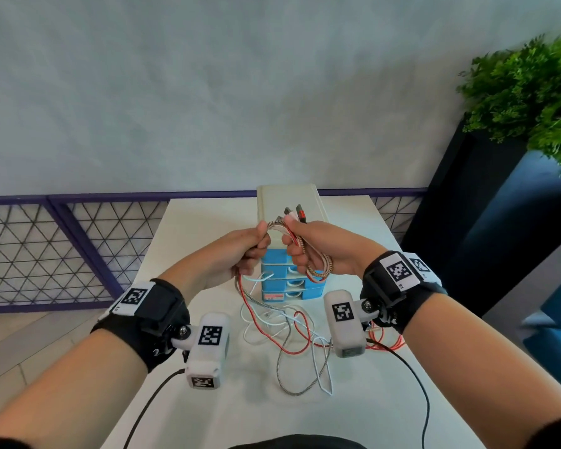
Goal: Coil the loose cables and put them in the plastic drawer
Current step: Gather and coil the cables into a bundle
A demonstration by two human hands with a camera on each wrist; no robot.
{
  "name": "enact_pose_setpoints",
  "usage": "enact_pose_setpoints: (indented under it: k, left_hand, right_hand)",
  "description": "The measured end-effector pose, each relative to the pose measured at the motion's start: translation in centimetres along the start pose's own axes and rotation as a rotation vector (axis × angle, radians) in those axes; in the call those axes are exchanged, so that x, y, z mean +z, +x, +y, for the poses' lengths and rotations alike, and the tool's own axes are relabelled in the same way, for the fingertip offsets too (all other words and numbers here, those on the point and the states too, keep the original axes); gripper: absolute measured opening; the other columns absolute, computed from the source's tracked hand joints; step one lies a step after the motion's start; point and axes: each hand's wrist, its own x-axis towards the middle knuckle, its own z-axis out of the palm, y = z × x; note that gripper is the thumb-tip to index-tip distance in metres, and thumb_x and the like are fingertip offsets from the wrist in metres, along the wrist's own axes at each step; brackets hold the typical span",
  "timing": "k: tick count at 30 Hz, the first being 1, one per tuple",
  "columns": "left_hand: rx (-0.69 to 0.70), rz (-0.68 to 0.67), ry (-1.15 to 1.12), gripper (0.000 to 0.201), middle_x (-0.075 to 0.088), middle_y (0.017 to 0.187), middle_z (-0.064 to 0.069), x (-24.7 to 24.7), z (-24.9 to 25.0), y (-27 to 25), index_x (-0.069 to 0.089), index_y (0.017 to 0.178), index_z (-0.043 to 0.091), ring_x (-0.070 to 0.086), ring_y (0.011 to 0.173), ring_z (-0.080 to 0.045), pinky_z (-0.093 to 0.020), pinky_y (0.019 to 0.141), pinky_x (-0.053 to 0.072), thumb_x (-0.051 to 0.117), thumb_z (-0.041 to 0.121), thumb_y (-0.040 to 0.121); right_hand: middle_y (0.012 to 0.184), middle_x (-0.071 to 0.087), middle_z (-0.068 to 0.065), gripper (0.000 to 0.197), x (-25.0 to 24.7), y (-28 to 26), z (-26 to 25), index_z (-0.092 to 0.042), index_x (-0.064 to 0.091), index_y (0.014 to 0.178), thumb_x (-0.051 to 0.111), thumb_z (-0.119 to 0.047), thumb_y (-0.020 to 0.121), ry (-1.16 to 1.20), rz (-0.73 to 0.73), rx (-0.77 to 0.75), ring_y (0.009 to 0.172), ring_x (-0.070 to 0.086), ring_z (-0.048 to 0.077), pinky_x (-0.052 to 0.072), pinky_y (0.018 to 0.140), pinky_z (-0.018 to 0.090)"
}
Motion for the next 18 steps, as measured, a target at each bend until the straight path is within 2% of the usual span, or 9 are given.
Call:
enact_pose_setpoints:
  k: [3, 5, 8, 10, 12, 14, 16, 18]
  left_hand:
    - [-0.07, -0.093, -0.014, 0.046, 0.028, 0.053, 0.006, -0.1, -0.1, -0.3, 0.052, 0.069, 0.019, 0.022, 0.043, -0.008, -0.018, 0.043, 0.024, 0.033, 0.053, 0.094]
    - [-0.172, -0.186, -0.073, 0.05, 0.035, 0.05, 0.004, -0.2, 0.0, -0.7, 0.056, 0.079, 0.015, 0.034, 0.043, -0.01, -0.018, 0.045, 0.035, 0.026, 0.05, 0.097]
    - [-0.226, -0.284, -0.103, 0.044, 0.041, 0.052, 0.003, -0.5, 0.2, -1.1, 0.053, 0.083, 0.013, 0.049, 0.05, -0.014, -0.023, 0.063, 0.051, 0.023, 0.041, 0.1]
    - [-0.204, -0.292, -0.042, 0.038, 0.039, 0.054, 0.004, -0.2, 0.3, -1.1, 0.049, 0.08, 0.015, 0.045, 0.05, -0.012, -0.026, 0.071, 0.052, 0.025, 0.037, 0.1]
    - [-0.165, -0.204, 0.036, 0.035, 0.034, 0.055, 0.006, 0.6, 0.4, -0.9, 0.045, 0.077, 0.017, 0.036, 0.046, -0.009, -0.025, 0.067, 0.048, 0.028, 0.036, 0.101]
    - [-0.103, -0.039, 0.168, 0.034, 0.033, 0.056, 0.006, 2.1, 0.3, -0.5, 0.043, 0.077, 0.017, 0.033, 0.045, -0.009, -0.027, 0.063, 0.042, 0.028, 0.035, 0.101]
    - [-0.02, 0.136, 0.363, 0.036, 0.037, 0.059, 0.003, 3.8, 0.0, -0.2, 0.042, 0.074, 0.017, 0.036, 0.047, -0.011, -0.03, 0.059, 0.043, 0.027, 0.034, 0.102]
    - [0.058, 0.268, 0.618, 0.035, 0.049, 0.068, -0.004, 5.0, -0.6, 0.0, 0.043, 0.074, 0.018, 0.046, 0.058, -0.019, -0.035, 0.063, 0.044, 0.026, 0.032, 0.102]
  right_hand:
    - [0.052, 0.032, -0.008, 0.037, -0.6, 0.0, -0.1, -0.017, 0.046, 0.074, 0.045, -0.046, 0.098, -0.012, 0.015, -0.028, 0.038, 0.031, 0.004, 0.034, 0.039, 0.016]
    - [0.052, 0.03, -0.008, 0.037, -1.0, 0.2, 0.0, -0.017, 0.046, 0.074, 0.047, -0.045, 0.097, -0.02, 0.052, -0.071, 0.039, 0.029, 0.004, 0.032, 0.039, 0.015]
    - [0.053, 0.032, -0.007, 0.037, -1.4, 0.7, 0.3, -0.016, 0.046, 0.073, 0.048, -0.045, 0.097, -0.012, 0.107, -0.099, 0.04, 0.031, 0.004, 0.034, 0.04, 0.016]
    - [0.051, 0.034, -0.008, 0.037, -1.2, 1.1, 0.6, -0.016, 0.046, 0.073, 0.048, -0.045, 0.097, -0.009, 0.157, -0.114, 0.04, 0.033, 0.005, 0.036, 0.041, 0.017]
    - [0.049, 0.035, -0.008, 0.037, -0.8, 1.6, 0.6, -0.016, 0.045, 0.073, 0.046, -0.043, 0.098, -0.034, 0.242, -0.144, 0.041, 0.034, 0.007, 0.037, 0.043, 0.02]
    - [0.048, 0.035, -0.008, 0.037, -0.3, 2.1, 0.6, -0.017, 0.043, 0.072, 0.043, -0.042, 0.1, -0.056, 0.314, -0.183, 0.04, 0.035, 0.008, 0.037, 0.045, 0.023]
    - [0.047, 0.034, -0.008, 0.038, 0.1, 2.7, 0.6, -0.017, 0.041, 0.071, 0.041, -0.043, 0.1, -0.051, 0.335, -0.203, 0.041, 0.035, 0.009, 0.037, 0.047, 0.025]
    - [0.047, 0.034, -0.007, 0.041, 0.6, 3.0, 0.6, -0.017, 0.04, 0.07, 0.039, -0.045, 0.1, -0.02, 0.334, -0.19, 0.044, 0.036, 0.011, 0.038, 0.048, 0.026]
